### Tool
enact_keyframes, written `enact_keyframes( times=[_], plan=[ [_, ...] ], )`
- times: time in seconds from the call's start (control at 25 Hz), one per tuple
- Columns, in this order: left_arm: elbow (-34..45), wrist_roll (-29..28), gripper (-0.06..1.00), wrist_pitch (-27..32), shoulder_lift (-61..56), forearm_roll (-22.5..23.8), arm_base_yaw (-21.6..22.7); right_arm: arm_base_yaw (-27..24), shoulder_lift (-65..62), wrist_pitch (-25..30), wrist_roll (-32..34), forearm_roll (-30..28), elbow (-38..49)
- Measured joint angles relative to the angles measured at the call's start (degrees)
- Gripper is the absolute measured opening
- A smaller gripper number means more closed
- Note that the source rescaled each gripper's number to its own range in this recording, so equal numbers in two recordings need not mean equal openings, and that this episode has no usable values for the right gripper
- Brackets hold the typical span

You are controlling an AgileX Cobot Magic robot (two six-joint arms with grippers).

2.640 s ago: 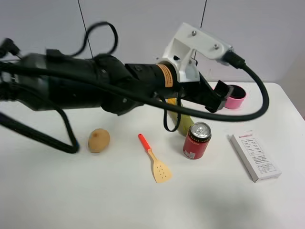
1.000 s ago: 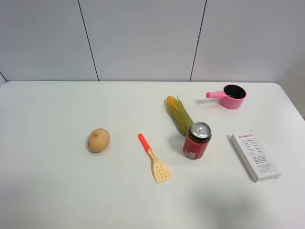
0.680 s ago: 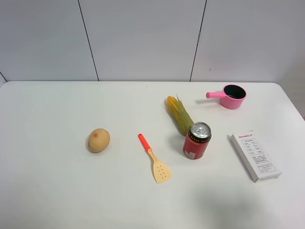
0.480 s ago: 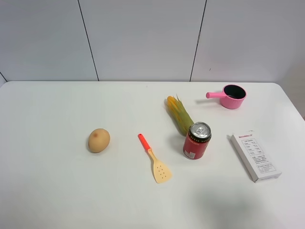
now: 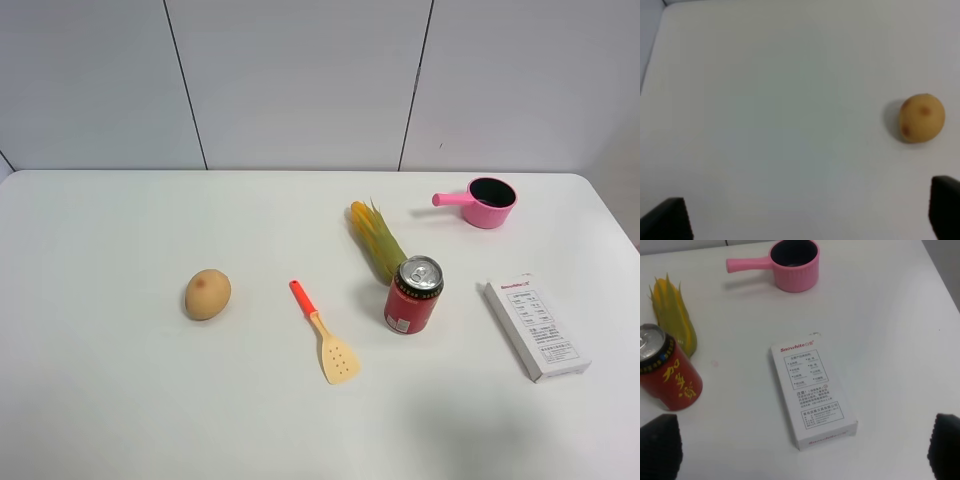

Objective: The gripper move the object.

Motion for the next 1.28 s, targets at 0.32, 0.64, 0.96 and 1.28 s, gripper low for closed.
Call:
enact_keyframes(
  times=[0.32, 0.64, 0.96, 1.28],
  plan=[
    [12.97, 0.00, 0.88, -5.51, -13.37, -0.38, 0.00, 0.00, 0.00, 0.00, 0.00, 0.00, 0.00],
    [17.36, 0.00, 0.88, -5.32, -19.92, -0.36, 0.00, 0.00, 0.00, 0.00, 0.00, 0.00, 0.00],
    [17.36, 0.00, 0.88, -5.40, -23.38, -0.34, 0.00, 0.00, 0.00, 0.00, 0.00, -0.01, 0.00],
    [17.36, 0.06, 0.88, -5.40, -23.38, -0.34, 0.00, 0.00, 0.00, 0.00, 0.00, -0.01, 0.00]
  ],
)
